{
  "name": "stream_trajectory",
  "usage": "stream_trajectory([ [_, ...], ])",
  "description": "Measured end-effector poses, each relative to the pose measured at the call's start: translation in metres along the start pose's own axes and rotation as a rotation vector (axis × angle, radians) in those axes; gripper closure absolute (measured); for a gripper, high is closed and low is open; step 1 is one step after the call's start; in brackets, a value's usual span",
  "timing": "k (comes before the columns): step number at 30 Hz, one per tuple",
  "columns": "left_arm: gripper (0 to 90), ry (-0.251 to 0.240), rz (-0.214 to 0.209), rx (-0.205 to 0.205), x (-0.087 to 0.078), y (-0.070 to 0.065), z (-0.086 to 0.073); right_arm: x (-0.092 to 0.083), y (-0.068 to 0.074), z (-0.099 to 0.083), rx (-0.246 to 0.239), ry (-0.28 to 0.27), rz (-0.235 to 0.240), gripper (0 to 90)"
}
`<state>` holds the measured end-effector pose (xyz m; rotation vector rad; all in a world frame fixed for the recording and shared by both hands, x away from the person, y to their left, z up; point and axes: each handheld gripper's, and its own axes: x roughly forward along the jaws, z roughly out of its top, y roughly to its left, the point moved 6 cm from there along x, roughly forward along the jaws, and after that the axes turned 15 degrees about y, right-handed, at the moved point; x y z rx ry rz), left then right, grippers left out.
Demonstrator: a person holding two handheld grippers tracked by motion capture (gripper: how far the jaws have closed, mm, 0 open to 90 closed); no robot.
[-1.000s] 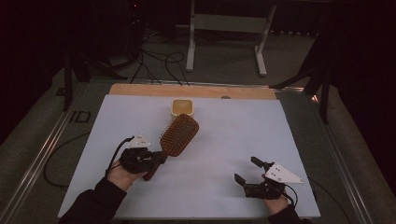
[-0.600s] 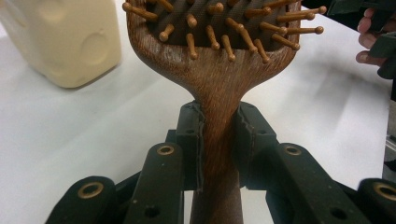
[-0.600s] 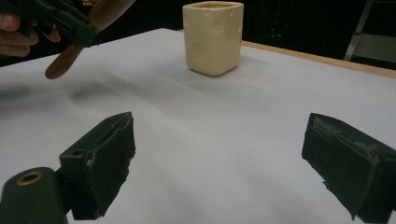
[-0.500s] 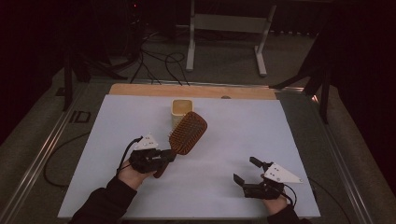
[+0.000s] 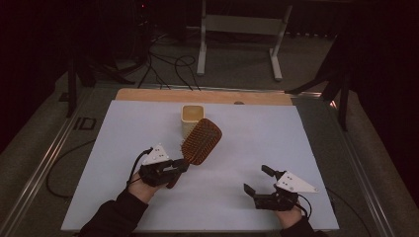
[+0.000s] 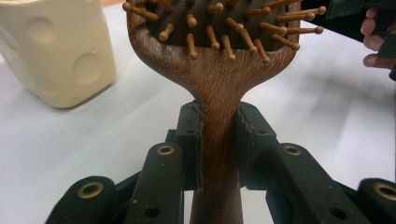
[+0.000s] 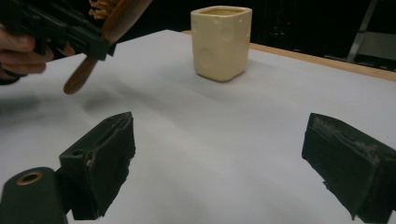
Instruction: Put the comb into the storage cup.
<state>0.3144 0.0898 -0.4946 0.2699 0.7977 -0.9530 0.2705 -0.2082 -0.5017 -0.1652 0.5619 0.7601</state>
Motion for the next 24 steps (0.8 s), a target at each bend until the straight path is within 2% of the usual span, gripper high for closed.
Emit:
stream_trajectory([
  [4,74.1,-0.011,0.002,0.006,0.0,-0.001,-0.003,-0.004,0.005,0.008,0.021,-0.007,0.019,9.4],
  [8,74.2,-0.017,-0.015,-0.002,0.001,-0.002,-0.004,-0.011,0.01,0.019,0.045,-0.011,0.035,9.4],
  [12,74.1,-0.022,-0.02,0.008,0.002,-0.002,-0.005,-0.016,0.017,0.033,0.056,-0.014,0.041,9.4],
  [16,74.1,-0.024,-0.016,0.013,0.001,-0.002,-0.005,-0.017,0.023,0.046,0.03,-0.018,0.05,9.4],
  [19,74.1,-0.029,-0.01,-0.004,0.0,0.0,-0.005,-0.016,0.027,0.059,0.009,-0.019,0.055,9.4],
  [24,74.1,-0.036,-0.014,-0.016,-0.002,0.003,-0.006,-0.015,0.029,0.078,0.014,-0.018,0.085,9.3],
])
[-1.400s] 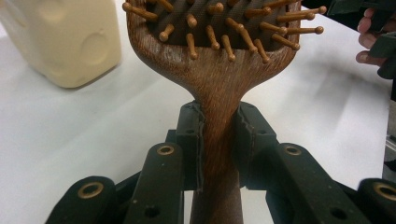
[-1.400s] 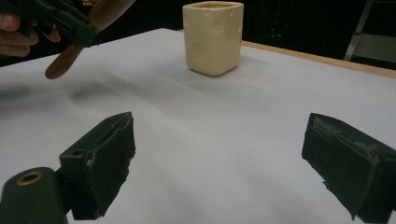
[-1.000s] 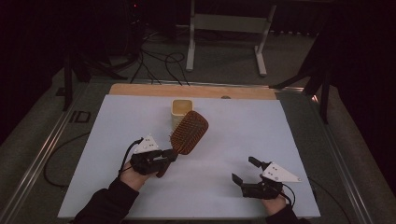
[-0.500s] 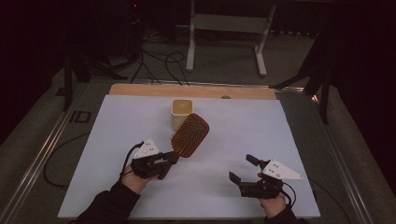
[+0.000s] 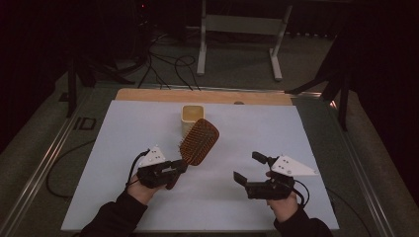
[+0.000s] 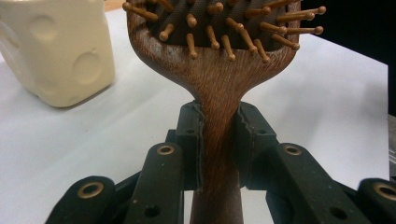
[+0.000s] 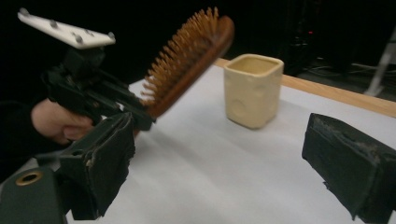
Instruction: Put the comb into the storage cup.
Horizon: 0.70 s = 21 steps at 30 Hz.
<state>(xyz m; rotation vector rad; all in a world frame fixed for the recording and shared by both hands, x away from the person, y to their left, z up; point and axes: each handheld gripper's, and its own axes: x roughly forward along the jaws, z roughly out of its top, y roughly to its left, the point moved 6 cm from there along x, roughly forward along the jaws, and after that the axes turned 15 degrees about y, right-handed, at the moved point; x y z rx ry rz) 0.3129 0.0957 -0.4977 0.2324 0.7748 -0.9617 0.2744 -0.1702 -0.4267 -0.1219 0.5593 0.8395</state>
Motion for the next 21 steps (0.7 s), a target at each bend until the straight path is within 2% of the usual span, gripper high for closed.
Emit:
stream_trajectory([
  [1,74.1,0.0,0.0,0.0,0.0,0.0,0.0,0.0,0.0,0.0,0.0,0.0,0.0,9.3],
  [3,74.1,-0.003,0.001,0.001,0.0,0.0,0.0,0.002,0.0,0.013,-0.006,-0.005,0.009,9.2],
  [4,74.1,-0.001,-0.01,-0.001,0.0,0.0,0.0,0.003,0.001,0.017,-0.008,-0.002,0.012,8.9],
  [9,74.1,0.001,-0.005,0.003,0.0,0.0,0.0,0.008,0.001,0.034,-0.007,0.005,0.017,8.3],
  [21,74.1,0.001,-0.014,0.001,0.001,0.0,0.0,0.024,0.002,0.061,0.0,0.009,0.006,7.8],
])
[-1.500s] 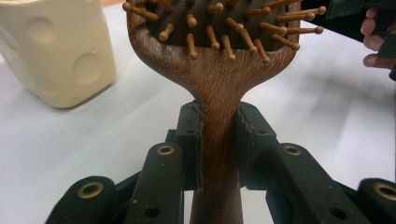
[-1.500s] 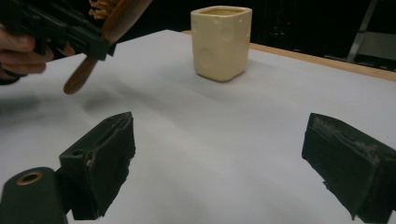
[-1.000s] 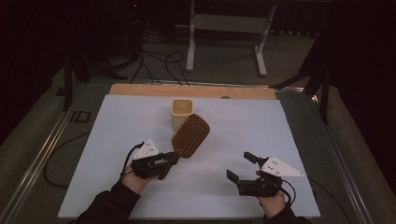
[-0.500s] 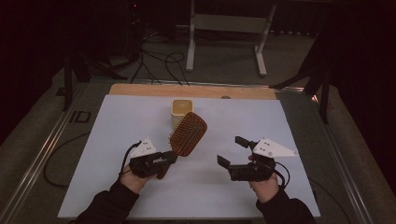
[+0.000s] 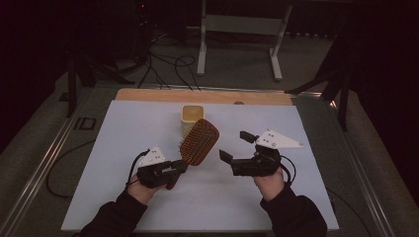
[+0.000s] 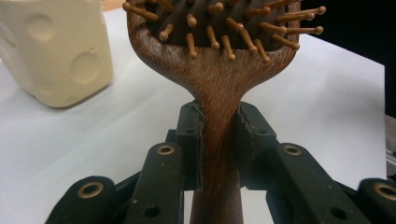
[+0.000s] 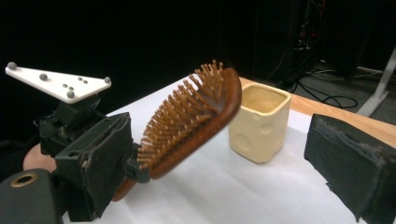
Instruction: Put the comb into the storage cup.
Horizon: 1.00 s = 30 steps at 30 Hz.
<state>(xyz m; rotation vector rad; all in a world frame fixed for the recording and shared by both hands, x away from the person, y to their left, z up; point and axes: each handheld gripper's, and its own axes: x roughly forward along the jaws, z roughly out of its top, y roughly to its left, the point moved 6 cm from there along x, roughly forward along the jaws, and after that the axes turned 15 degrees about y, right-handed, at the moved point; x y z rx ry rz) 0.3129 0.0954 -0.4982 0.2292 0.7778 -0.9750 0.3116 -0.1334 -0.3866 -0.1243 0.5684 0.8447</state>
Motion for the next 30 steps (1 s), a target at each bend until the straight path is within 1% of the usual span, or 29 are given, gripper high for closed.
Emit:
stream_trajectory([
  [3,74.1,-0.001,-0.001,-0.002,0.0,0.0,0.0,0.005,0.001,0.005,-0.005,0.005,-0.011,7.8],
  [5,74.1,-0.005,-0.003,-0.003,0.0,0.0,0.0,0.009,0.002,0.007,0.005,0.007,-0.01,7.8],
  [7,74.1,-0.007,0.003,-0.001,0.0,0.0,0.001,0.014,0.003,0.008,0.015,0.011,-0.003,7.8],
  [8,74.1,-0.006,-0.004,-0.001,-0.001,0.0,0.001,0.016,0.003,0.008,0.022,0.011,0.004,7.8],
  [14,74.1,-0.008,-0.004,-0.001,-0.001,0.0,0.001,0.029,0.006,0.016,0.048,0.025,0.035,7.8],
  [16,74.1,-0.007,-0.004,0.001,-0.001,0.0,0.001,0.033,0.006,0.019,0.062,0.033,0.036,7.8],
  [19,74.1,-0.009,-0.006,0.005,-0.001,0.0,0.001,0.042,0.004,0.023,0.103,0.051,0.012,7.8],
  [20,74.1,-0.01,0.0,0.007,-0.001,0.0,0.001,0.044,0.004,0.024,0.121,0.052,0.014,7.8],
  [21,74.1,-0.012,-0.004,0.004,-0.001,0.0,0.001,0.046,0.002,0.024,0.143,0.051,0.016,7.8],
  [25,74.1,-0.013,-0.002,0.005,-0.001,0.0,0.001,0.056,-0.001,0.024,0.217,0.061,0.041,7.8],
  [28,74.1,-0.014,0.0,0.005,-0.001,0.0,0.001,0.062,0.0,0.024,0.269,0.065,0.083,7.8],
  [29,74.1,-0.015,-0.001,0.003,-0.001,0.0,0.001,0.064,0.0,0.024,0.28,0.066,0.1,7.9],
  [30,74.1,-0.014,0.001,0.004,-0.001,0.0,0.001,0.066,0.0,0.024,0.29,0.068,0.106,7.9],
])
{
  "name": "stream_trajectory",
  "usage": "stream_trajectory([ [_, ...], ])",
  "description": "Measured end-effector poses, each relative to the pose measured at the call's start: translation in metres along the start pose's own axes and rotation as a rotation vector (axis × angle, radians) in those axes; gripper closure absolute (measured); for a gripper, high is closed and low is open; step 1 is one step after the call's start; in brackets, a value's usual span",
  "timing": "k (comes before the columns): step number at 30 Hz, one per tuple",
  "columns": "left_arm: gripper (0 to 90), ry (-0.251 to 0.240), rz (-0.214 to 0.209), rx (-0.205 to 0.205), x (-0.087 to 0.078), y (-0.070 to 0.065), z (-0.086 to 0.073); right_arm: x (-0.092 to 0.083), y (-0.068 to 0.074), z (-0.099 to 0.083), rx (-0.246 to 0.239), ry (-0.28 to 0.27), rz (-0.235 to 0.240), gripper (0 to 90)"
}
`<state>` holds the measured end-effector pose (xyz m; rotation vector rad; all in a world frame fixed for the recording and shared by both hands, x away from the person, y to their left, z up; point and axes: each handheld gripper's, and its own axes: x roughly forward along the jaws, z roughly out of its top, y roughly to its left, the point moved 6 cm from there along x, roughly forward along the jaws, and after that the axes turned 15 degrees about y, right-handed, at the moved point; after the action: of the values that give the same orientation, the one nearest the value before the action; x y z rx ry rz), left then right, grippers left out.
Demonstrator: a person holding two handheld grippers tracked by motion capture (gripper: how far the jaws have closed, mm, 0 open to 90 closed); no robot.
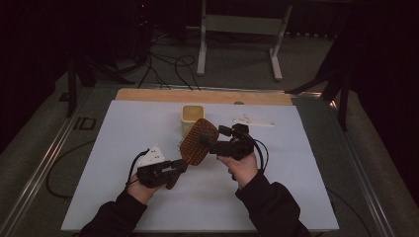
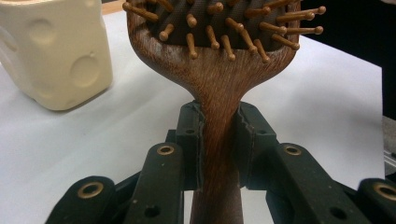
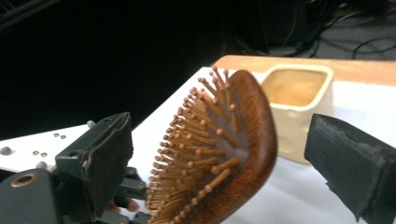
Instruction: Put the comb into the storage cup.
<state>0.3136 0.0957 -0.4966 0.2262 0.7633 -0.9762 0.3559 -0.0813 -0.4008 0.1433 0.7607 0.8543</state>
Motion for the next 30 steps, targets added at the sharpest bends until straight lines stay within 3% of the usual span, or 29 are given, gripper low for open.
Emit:
stream_trajectory([
  [5,74.1,-0.001,-0.003,0.001,0.0,0.0,0.0,0.009,0.002,-0.003,0.064,0.032,0.053,8.7],
  [10,74.1,-0.003,-0.007,-0.001,0.0,-0.001,0.0,0.016,0.002,-0.006,0.135,0.042,0.07,13.2],
  [14,74.1,-0.004,-0.004,0.0,0.0,0.0,0.0,0.021,0.002,-0.008,0.164,0.063,0.094,14.1],
  [21,74.1,0.006,-0.006,0.002,0.001,-0.001,0.0,0.027,0.002,-0.013,0.229,0.079,0.124,25.1],
  [26,74.1,0.005,-0.011,0.003,0.001,-0.001,0.0,0.027,0.001,-0.014,0.271,0.077,0.154,37.7],
  [30,74.1,0.009,-0.013,0.002,0.002,-0.001,-0.001,0.028,-0.001,-0.015,0.283,0.078,0.157,43.3],
])
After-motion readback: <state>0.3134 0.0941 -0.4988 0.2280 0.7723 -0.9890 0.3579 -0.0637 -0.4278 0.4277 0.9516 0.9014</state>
